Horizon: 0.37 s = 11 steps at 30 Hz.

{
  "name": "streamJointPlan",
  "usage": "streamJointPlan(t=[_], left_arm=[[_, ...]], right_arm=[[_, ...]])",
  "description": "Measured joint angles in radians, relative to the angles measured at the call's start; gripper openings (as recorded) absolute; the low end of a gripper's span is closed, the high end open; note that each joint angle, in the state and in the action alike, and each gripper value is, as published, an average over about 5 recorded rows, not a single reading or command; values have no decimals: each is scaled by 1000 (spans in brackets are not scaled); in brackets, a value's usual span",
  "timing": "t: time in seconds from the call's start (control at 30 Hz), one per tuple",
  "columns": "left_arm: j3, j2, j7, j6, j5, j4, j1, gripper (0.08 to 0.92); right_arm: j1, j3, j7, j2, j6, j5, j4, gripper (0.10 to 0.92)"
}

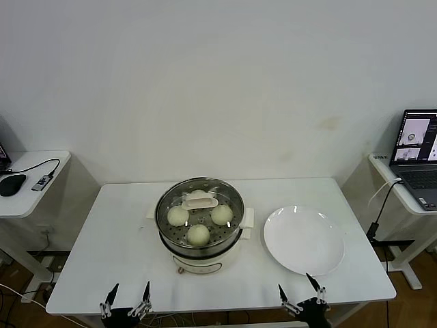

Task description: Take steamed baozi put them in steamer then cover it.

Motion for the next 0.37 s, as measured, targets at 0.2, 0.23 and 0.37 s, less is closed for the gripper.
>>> streamJointPlan(t=[0.2,0.23,0.37], left_arm=[[17,-6,-1,-24,-11,11,22,823],[19,-6,-1,-27,-12,13,23,823],[20,-6,-1,-31,-14,17,27,823]], right_arm=[[-18,-14,-1,-9,-20,17,25,823],[-21,-15,-2,-11,-22,18,29,823],[-30,-21,-6,-16,-29,22,38,823]])
